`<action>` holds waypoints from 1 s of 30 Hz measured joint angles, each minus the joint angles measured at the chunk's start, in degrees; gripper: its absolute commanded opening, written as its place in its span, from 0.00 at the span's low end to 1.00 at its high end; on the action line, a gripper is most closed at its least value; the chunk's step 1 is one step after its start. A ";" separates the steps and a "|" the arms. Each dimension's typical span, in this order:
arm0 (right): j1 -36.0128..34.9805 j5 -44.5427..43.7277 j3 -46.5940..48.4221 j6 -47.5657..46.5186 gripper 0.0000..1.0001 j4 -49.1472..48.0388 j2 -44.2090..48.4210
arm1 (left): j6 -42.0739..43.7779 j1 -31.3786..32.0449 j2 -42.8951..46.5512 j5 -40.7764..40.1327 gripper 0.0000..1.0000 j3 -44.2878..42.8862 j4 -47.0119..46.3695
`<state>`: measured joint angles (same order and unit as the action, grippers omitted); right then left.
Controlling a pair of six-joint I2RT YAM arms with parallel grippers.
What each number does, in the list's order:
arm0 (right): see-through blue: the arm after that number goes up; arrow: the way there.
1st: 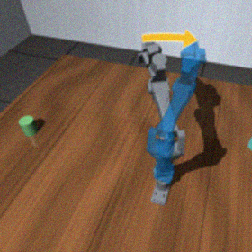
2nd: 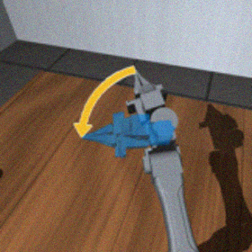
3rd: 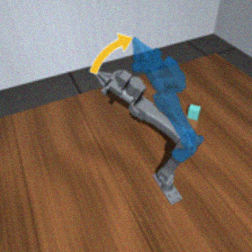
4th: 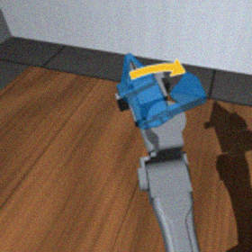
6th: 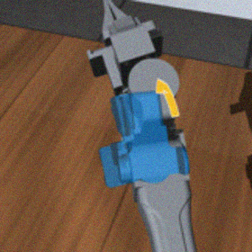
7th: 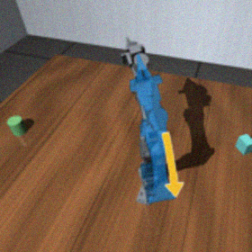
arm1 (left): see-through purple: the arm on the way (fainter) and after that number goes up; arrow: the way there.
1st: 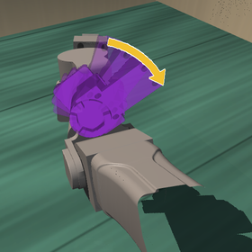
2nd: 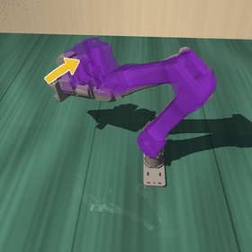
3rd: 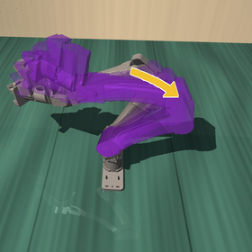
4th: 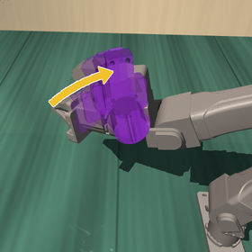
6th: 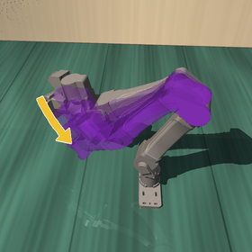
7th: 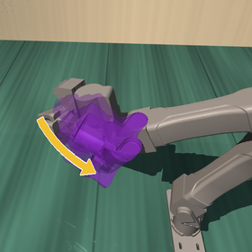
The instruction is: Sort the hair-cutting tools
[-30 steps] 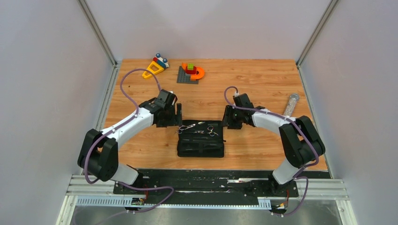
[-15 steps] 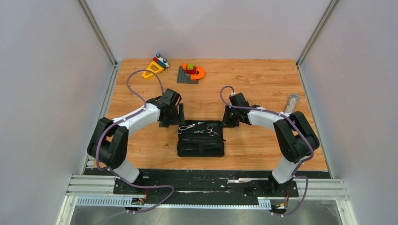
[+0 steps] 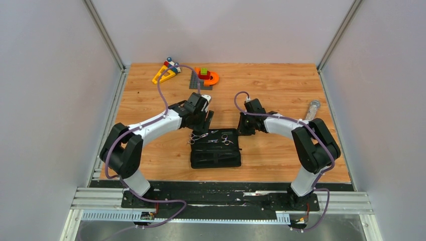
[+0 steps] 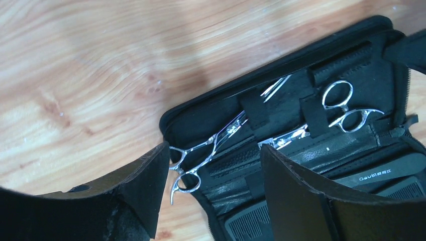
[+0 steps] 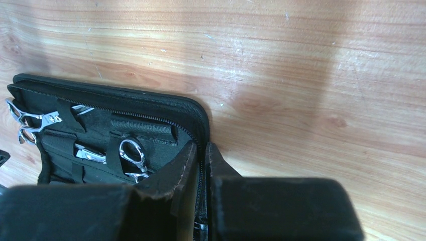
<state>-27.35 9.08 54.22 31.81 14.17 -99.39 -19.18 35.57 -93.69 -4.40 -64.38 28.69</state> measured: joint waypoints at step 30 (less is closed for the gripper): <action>0.00 0.04 0.59 -1.49 0.04 0.04 -0.57 | 15.54 7.39 -12.98 9.97 0.60 -10.08 -0.13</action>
<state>-27.35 9.13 54.81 30.33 14.22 -99.96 -3.64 42.96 -106.67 5.56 -74.46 28.56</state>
